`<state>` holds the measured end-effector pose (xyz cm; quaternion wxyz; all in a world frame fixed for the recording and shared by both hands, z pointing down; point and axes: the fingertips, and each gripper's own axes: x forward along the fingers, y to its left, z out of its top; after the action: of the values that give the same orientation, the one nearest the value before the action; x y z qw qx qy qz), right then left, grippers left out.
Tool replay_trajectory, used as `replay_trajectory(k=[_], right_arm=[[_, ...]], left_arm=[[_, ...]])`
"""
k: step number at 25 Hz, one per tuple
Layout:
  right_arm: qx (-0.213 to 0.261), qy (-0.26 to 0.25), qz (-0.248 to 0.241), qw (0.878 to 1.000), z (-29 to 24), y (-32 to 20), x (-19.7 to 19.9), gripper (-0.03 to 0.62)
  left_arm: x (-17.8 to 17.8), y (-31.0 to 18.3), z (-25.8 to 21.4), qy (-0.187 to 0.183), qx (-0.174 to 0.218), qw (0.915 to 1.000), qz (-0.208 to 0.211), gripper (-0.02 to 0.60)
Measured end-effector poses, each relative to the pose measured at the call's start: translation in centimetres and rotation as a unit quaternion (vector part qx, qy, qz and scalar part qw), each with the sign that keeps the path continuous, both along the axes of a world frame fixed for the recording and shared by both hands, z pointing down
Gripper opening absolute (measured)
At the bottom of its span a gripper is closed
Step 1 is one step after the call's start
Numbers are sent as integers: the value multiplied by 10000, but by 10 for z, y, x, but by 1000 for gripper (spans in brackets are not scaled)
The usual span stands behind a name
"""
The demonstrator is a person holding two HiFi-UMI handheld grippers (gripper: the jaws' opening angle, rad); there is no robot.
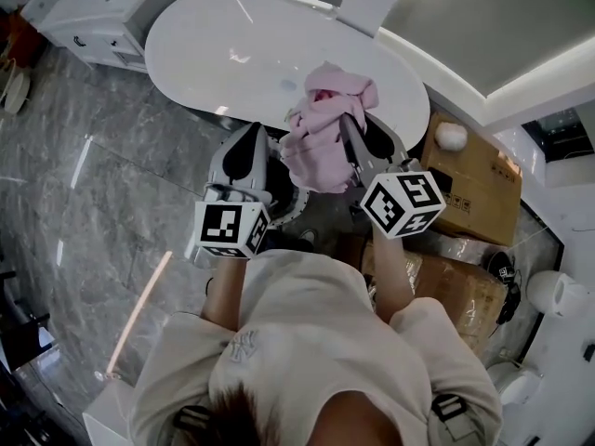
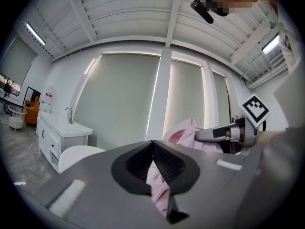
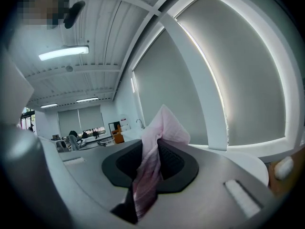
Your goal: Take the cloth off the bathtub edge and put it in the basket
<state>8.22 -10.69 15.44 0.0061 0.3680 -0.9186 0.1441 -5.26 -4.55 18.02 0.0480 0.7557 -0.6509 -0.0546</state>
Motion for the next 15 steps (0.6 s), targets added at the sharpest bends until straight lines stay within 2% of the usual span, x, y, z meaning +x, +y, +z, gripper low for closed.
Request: replay_trajectory(k=[15], right_arm=[[-162, 29, -603, 9980, 16, 12, -61, 64]], left_arm=[[-32, 11, 2, -59, -35, 9996, -290, 8]])
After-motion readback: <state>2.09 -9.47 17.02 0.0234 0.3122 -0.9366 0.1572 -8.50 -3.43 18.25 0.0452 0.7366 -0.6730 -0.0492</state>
